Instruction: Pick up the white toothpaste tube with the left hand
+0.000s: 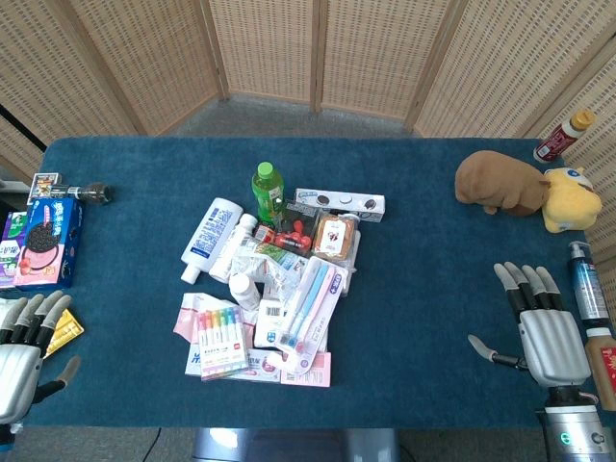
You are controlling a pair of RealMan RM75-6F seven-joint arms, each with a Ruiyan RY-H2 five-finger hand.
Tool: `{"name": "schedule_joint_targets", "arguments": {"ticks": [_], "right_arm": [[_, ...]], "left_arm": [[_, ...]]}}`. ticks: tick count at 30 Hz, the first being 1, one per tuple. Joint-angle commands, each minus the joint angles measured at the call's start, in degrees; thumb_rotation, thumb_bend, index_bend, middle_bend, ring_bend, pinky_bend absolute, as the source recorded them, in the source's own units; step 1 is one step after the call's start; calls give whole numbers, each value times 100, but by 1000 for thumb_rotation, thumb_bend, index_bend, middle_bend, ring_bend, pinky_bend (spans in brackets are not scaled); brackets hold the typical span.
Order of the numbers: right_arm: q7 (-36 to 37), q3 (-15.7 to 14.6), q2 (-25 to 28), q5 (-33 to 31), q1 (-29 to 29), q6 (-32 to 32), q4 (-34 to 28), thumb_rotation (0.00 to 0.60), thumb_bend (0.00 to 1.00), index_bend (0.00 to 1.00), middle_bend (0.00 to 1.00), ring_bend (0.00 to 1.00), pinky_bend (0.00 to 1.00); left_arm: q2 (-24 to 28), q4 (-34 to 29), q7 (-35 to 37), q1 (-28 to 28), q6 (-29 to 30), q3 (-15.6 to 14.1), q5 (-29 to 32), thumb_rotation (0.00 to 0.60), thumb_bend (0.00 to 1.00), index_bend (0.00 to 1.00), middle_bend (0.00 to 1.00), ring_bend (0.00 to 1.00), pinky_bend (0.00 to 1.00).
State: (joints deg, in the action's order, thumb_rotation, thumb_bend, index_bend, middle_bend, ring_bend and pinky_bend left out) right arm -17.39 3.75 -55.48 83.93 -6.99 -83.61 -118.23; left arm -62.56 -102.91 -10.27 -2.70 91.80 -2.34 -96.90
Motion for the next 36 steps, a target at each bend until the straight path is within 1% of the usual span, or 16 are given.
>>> {"name": "schedule_joint_targets", "arguments": {"ticks": [1, 6, 11, 14, 17, 19, 23, 27, 29, 31, 36], "right_arm": [[85, 7, -9, 13, -11, 31, 27, 386, 221, 0, 0, 0, 0], [260, -17, -26, 11, -63, 185, 98, 385, 222, 0, 0, 0, 0], [460, -40, -21, 52, -42, 191, 175, 382, 222, 0, 0, 0, 0], [550, -57, -11, 81, 7, 132, 200, 384, 222, 0, 0, 0, 0], [600, -81, 40, 87, 61, 84, 192, 385, 222, 0, 0, 0, 0], [625, -96, 91, 103, 105, 34, 168, 384, 221, 0, 0, 0, 0], [616, -132, 204, 156, 197, -75, 63, 386, 222, 0, 0, 0, 0], [565, -184, 324, 264, 321, -236, -73, 381, 223, 0, 0, 0, 0], [557, -211, 361, 305, 380, -304, -121, 386, 223, 0, 0, 0, 0], [555, -241, 405, 343, 440, -363, -165, 388, 221, 0, 0, 0, 0], [553, -258, 502, 395, 536, -480, -243, 380, 222, 0, 0, 0, 0]], "left_arm": [[-9, -15, -34, 19, -34, 1, 31, 600, 363, 0, 0, 0, 0], [-45, 6, -71, 78, -166, 2, 98, 600, 362, 0, 0, 0, 0], [96, -149, -127, 282, -524, 45, 238, 600, 362, 0, 0, 0, 0], [282, -374, -56, 512, -883, 131, 417, 600, 363, 0, 14, 0, 0], [444, -543, -39, 821, -1332, 279, 678, 600, 362, 0, 61, 0, 0], [493, -613, -148, 1045, -1665, 390, 915, 600, 361, 0, 91, 0, 0], [522, -760, -474, 1480, -2395, 534, 1474, 590, 360, 0, 102, 0, 0], [368, -690, -614, 1980, -3103, 718, 2070, 524, 347, 0, 100, 0, 0], [257, -596, -611, 2169, -3345, 771, 2236, 508, 341, 0, 109, 0, 0], [126, -479, -630, 2360, -3568, 808, 2386, 494, 339, 0, 121, 0, 0], [-157, -262, -687, 2722, -3964, 831, 2624, 489, 337, 0, 108, 0, 0]]}}
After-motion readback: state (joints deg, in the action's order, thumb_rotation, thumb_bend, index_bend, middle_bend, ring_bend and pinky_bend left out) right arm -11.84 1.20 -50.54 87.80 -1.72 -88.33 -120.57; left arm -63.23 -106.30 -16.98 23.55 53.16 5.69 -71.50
